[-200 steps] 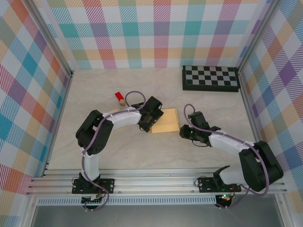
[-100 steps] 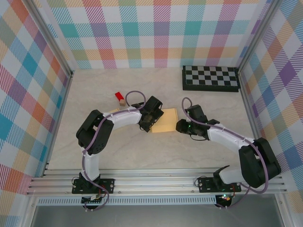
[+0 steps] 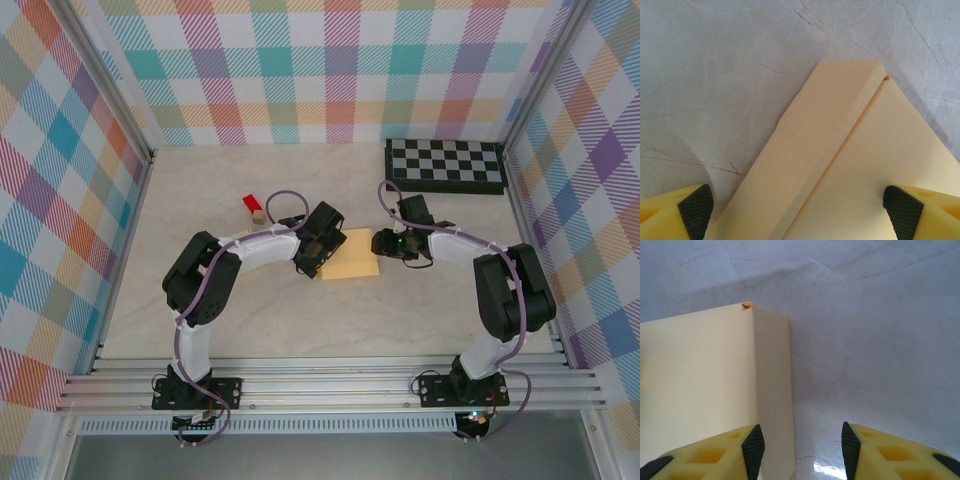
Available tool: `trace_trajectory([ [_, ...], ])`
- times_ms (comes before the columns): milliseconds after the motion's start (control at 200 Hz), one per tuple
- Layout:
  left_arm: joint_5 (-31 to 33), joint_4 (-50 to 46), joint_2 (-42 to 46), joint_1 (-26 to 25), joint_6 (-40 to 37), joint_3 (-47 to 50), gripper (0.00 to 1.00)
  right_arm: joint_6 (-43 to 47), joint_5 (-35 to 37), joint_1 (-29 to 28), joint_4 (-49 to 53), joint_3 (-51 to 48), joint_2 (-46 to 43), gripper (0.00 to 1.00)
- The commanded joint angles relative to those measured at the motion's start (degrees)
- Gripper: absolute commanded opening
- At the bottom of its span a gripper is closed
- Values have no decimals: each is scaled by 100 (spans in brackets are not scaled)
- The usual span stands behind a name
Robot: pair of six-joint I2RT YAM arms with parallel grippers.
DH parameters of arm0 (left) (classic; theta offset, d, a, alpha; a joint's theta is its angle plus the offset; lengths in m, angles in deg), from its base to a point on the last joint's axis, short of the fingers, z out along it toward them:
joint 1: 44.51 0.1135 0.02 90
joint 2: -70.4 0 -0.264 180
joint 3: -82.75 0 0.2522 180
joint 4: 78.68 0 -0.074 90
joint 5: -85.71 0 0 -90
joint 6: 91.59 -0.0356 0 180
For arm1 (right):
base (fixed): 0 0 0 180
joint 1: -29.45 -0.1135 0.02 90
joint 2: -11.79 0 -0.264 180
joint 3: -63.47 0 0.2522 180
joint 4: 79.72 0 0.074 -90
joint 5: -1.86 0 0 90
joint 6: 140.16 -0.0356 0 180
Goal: Fold the paper box
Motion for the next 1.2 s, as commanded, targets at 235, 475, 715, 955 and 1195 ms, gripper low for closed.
trace_trajectory([
  [235, 38, -995, -614, 103, -151, 79, 91, -106, -347, -22, 86, 77, -400, 49],
  [475, 2, -996, -661, 103, -142, 26, 91, -391, -663, -38, 164, 108, -132, 48],
  [715, 9, -1028, -687, 103, -155, 18, 91, -641, -849, -183, 136, -364, -190, 49],
  [955, 23, -1038, -666, 105, -134, 30, 91, -722, -660, -265, 247, -827, -623, 48],
  [1195, 17, -1039, -658, 94, -107, 7, 91, -823, -862, -277, 597, -820, -850, 49],
])
